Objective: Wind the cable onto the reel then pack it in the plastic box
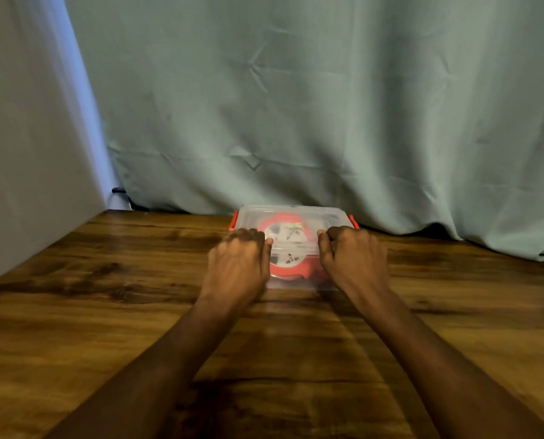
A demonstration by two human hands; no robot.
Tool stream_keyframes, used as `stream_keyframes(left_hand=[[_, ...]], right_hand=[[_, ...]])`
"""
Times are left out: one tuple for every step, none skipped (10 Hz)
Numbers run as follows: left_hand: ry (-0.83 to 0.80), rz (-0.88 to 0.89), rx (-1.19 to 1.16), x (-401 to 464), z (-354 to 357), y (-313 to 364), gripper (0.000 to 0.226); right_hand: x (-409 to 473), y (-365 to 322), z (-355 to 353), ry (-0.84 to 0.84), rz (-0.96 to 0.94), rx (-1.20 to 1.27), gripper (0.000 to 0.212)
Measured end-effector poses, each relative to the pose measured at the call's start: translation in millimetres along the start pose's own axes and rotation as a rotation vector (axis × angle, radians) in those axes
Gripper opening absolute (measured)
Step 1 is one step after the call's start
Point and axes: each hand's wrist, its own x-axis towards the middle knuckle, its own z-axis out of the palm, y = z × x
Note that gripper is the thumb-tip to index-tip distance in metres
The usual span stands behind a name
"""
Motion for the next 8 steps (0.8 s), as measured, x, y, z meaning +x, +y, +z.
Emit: stream_keyframes(left_hand=[[-0.013, -0.034, -0.015, 29.6, 25.8, -6.3, 0.035], [-0.053, -0.030, -0.046, 56.7, 49.9, -16.8, 0.037], [-0.046, -0.007, -0.047, 80.2, 66.3, -27.5, 0.035], [-0.063, -0.002, -0.055, 94.9, 74.1, -32.2, 0.037], [-0.136, 0.006, -0.053, 102.7, 76.3, -36.7, 0.056], [-0.281, 0.072, -0.011, 113.0, 62.6, -39.0, 0.086], [-0.393, 0.037, 0.024, 118.0, 51.2, -39.4, 0.104], [-0.126, -0.056, -0.065, 118.3, 20.5, -35.8, 0.095]], right_hand=[[24.4, -0.1, 17.7, -0.039, -0.010, 0.047, 0.041], [46.7, -2.3, 35.6, -0.080, 0.008, 0.084, 0.041], [70.5, -2.9, 53.8, -0.074, 0.027, 0.080, 0.042], [86.9, -4.3, 67.6, -0.092, 0.037, 0.095, 0.043], [93.9, -6.4, 72.3, -0.062, 0.037, 0.110, 0.042], [98.0, -3.9, 59.7, -0.119, 0.022, 0.102, 0.040], [98.1, 0.5, 46.4, -0.216, -0.019, 0.149, 0.043], [105.1, 3.4, 13.5, -0.024, -0.050, 0.242, 0.056]])
